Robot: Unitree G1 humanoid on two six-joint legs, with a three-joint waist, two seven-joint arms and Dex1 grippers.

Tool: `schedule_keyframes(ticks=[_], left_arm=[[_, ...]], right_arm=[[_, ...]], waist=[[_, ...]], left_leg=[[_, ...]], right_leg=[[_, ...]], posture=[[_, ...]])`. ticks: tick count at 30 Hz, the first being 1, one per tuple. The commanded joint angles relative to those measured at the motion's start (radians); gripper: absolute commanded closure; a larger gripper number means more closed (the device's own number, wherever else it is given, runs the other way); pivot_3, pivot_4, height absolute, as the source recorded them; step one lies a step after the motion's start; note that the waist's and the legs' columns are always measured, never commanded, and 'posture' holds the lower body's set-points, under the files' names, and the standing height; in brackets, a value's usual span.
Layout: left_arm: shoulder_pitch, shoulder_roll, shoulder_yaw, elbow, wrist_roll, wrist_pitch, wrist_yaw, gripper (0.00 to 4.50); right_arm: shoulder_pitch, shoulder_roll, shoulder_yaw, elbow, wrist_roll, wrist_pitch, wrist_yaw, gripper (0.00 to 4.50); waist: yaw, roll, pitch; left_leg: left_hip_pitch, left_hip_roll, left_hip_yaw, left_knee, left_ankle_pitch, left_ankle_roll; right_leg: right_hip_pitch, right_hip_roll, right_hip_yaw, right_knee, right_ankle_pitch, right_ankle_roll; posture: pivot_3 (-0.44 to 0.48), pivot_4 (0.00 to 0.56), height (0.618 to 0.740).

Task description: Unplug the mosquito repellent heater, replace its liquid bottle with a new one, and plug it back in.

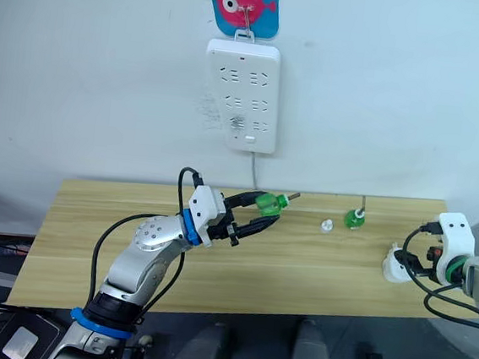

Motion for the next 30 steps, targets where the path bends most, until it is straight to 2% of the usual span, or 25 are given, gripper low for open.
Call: schedule_keyframes(ticks=[1, 11, 30], left_arm=[[0.001, 0.000, 0.006, -0.040, -0.003, -0.020, 0.005, 2.24], [0.010, 0.005, 0.000, -0.040, 0.004, -0.018, 0.003, 2.24], [0.018, 0.014, -0.009, -0.055, 0.002, 0.009, -0.003, 2.24]], right_arm=[[-0.030, 0.021, -0.024, 0.022, -0.026, 0.063, 0.015, 0.05], [-0.090, 0.092, -0.034, 0.074, -0.104, 0.175, 0.009, 0.05], [-0.189, 0.118, 0.081, 0.263, -0.282, 0.082, 0.206, 0.05]], waist=[[0.001, 0.000, 0.000], [0.002, 0.000, 0.000], [0.001, 0.000, 0.000]], left_leg=[[0.000, 0.000, 0.000, 0.000, 0.000, 0.000], [0.000, 0.000, 0.000, 0.000, 0.000, 0.000], [0.000, 0.000, 0.000, 0.000, 0.000, 0.000]], right_leg=[[0.000, 0.000, 0.000, 0.000, 0.000, 0.000], [0.000, 0.000, 0.000, 0.000, 0.000, 0.000], [0.000, 0.000, 0.000, 0.000, 0.000, 0.000]], posture=[[0.046, 0.292, 0.740], [0.051, 0.297, 0.740], [0.058, 0.305, 0.740]])
